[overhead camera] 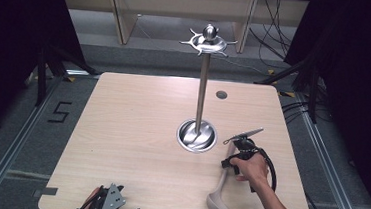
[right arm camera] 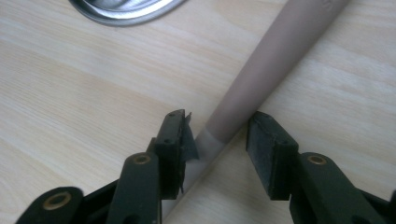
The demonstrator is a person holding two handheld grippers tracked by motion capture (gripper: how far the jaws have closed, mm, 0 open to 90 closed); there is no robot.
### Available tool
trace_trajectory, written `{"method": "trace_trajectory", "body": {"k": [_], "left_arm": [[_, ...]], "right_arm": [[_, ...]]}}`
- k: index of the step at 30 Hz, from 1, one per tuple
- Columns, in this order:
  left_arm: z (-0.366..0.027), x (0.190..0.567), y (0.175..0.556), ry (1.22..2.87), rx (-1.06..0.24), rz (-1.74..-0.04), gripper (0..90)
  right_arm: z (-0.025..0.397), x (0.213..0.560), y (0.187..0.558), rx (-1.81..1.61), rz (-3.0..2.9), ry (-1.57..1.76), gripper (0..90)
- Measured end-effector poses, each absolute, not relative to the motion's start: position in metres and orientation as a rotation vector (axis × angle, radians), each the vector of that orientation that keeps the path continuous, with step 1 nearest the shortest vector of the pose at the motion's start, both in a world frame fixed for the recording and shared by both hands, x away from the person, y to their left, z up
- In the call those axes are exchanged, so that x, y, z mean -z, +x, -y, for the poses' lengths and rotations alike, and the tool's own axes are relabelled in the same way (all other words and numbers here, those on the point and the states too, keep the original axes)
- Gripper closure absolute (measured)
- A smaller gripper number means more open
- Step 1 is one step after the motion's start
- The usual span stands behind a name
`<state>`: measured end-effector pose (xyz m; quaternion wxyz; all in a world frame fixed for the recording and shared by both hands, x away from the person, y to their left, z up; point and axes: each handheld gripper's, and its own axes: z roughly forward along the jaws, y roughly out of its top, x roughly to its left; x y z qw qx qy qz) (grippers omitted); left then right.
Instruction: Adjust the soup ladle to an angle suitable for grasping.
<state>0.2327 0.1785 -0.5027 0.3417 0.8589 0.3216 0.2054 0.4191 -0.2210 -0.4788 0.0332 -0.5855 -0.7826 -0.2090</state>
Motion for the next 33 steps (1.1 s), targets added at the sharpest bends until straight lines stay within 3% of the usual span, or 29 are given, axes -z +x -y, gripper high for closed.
{"method": "trace_trajectory", "body": {"k": [12,33], "left_arm": [[-0.180,0.501,0.233,2.246,-0.547,-0.805,14.9],[-0.179,0.502,0.233,2.230,-0.555,-0.819,14.9]], "right_arm": [[0.205,0.465,0.412,0.826,2.395,-1.753,71.4],[0.206,0.440,0.386,1.063,2.475,-1.568,77.0]]}}
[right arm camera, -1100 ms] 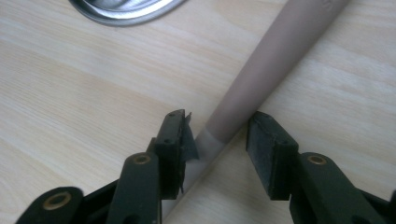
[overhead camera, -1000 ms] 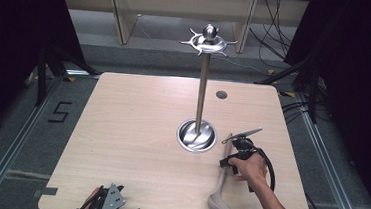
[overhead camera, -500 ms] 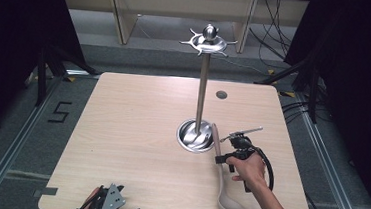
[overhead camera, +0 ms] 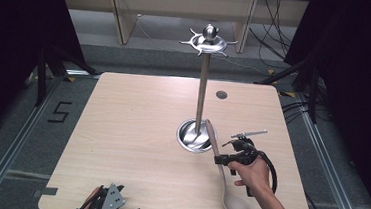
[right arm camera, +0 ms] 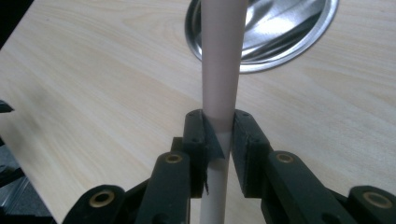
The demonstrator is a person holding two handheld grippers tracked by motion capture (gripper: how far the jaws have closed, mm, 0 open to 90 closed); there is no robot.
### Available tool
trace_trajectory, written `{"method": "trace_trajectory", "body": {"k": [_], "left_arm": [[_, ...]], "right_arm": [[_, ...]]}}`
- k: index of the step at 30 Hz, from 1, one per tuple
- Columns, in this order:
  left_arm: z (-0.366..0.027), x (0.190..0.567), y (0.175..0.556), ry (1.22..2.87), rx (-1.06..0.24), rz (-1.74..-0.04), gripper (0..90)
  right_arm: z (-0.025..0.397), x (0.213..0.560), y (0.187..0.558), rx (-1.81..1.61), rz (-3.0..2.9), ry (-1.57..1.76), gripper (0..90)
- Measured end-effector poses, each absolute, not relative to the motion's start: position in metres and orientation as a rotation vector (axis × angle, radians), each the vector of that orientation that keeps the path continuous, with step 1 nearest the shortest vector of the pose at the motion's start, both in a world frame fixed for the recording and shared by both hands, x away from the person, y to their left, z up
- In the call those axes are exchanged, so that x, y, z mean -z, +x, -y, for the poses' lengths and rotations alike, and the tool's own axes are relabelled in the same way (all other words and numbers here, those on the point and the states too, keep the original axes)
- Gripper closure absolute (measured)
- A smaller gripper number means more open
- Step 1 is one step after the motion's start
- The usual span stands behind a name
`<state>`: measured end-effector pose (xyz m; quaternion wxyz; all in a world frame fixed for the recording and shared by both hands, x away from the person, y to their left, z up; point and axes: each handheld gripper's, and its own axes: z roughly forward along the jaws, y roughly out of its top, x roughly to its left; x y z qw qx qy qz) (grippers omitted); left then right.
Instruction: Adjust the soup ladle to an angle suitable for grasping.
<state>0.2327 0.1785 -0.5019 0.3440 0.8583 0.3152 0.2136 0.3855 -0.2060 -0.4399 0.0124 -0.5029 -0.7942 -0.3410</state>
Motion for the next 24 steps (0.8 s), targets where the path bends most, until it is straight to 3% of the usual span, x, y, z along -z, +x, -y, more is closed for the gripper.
{"method": "trace_trajectory", "body": {"k": [24], "left_arm": [[-0.180,0.499,0.233,2.254,-0.551,-0.787,14.8]], "right_arm": [[0.207,0.416,0.349,1.238,2.615,-1.417,77.1]]}}
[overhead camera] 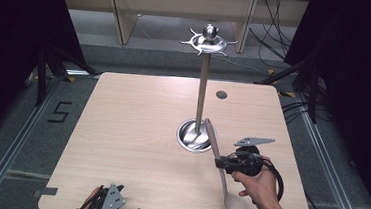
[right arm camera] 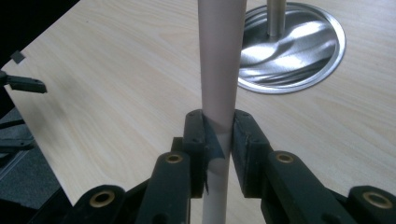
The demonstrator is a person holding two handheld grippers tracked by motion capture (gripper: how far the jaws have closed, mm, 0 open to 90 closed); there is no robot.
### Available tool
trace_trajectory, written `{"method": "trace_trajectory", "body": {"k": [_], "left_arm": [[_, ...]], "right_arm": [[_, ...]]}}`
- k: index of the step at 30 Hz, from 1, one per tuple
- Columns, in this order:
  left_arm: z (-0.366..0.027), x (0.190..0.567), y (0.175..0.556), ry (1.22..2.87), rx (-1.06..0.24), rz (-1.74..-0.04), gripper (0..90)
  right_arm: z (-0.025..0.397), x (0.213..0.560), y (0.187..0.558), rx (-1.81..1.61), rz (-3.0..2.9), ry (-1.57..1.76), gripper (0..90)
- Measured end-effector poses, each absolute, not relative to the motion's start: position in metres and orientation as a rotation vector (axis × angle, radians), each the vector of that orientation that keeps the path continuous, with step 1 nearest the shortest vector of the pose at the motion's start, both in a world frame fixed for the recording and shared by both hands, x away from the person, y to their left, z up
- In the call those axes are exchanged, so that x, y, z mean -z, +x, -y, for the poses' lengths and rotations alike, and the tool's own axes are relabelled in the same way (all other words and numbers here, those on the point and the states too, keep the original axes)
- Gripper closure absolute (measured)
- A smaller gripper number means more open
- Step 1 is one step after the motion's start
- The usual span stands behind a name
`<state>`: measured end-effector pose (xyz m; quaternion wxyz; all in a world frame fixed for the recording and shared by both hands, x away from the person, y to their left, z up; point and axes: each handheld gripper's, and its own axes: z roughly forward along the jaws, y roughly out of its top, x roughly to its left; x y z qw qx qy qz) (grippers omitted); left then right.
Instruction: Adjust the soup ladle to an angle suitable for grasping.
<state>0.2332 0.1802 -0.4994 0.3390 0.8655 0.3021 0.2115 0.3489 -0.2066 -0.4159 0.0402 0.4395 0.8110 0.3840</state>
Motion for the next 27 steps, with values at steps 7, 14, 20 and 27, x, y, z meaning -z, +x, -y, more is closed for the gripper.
{"method": "trace_trajectory", "body": {"k": [7,14,20,27], "left_arm": [[-0.179,0.500,0.233,2.243,-0.556,-0.794,14.9],[-0.179,0.501,0.232,2.220,-0.544,-0.817,14.9],[-0.176,0.501,0.231,2.218,-0.539,-0.820,14.9],[-0.178,0.501,0.231,2.226,-0.541,-0.820,14.9]], "right_arm": [[0.208,0.406,0.337,-1.250,-2.471,1.261,77.1],[0.212,0.399,0.327,-1.331,-2.407,1.174,77.2],[0.220,0.394,0.317,-1.469,-2.324,1.149,77.2],[0.221,0.382,0.316,-1.538,-2.235,1.128,77.2]]}}
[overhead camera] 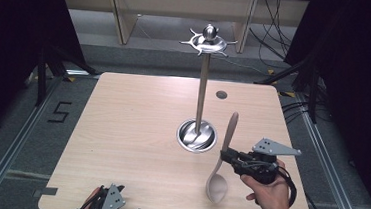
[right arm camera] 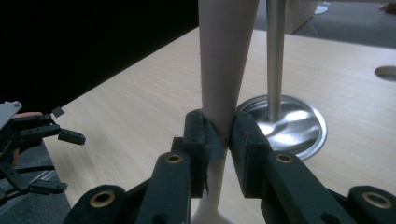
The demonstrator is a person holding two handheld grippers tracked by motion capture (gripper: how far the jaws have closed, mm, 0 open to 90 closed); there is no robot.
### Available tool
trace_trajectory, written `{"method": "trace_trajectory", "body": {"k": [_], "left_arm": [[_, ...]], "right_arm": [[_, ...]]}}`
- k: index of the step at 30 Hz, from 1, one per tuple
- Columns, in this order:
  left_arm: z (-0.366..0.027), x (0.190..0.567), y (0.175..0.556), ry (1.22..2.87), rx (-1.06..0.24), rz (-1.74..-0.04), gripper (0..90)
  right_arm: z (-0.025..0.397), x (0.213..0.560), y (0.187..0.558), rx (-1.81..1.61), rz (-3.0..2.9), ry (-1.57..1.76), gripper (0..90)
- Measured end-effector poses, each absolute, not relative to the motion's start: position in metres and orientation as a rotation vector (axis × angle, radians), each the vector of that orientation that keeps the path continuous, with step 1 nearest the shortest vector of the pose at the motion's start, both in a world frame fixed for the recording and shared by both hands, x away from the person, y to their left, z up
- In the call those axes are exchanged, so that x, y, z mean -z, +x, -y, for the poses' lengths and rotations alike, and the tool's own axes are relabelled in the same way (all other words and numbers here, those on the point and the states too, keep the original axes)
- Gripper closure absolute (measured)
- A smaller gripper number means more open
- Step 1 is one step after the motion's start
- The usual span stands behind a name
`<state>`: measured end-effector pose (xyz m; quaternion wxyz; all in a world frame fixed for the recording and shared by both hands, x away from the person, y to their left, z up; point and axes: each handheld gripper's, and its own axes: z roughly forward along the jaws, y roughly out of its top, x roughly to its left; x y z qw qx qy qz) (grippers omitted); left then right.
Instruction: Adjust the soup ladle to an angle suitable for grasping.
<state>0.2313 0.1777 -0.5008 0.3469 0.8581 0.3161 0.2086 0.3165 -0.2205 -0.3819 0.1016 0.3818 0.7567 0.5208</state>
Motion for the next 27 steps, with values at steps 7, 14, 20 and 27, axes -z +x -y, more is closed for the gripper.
{"method": "trace_trajectory", "body": {"k": [7,14,20,27], "left_arm": [[-0.178,0.501,0.231,2.216,-0.548,-0.817,14.9],[-0.177,0.501,0.231,2.217,-0.546,-0.812,14.9],[-0.178,0.501,0.232,2.224,-0.545,-0.818,14.9],[-0.180,0.501,0.234,2.244,-0.549,-0.804,14.9]], "right_arm": [[0.219,0.362,0.326,-1.540,-2.184,1.062,77.2],[0.221,0.338,0.340,-1.486,-2.147,1.007,77.2],[0.222,0.325,0.354,-1.447,-2.111,0.996,77.2],[0.220,0.314,0.366,-1.411,-2.082,0.969,77.2]]}}
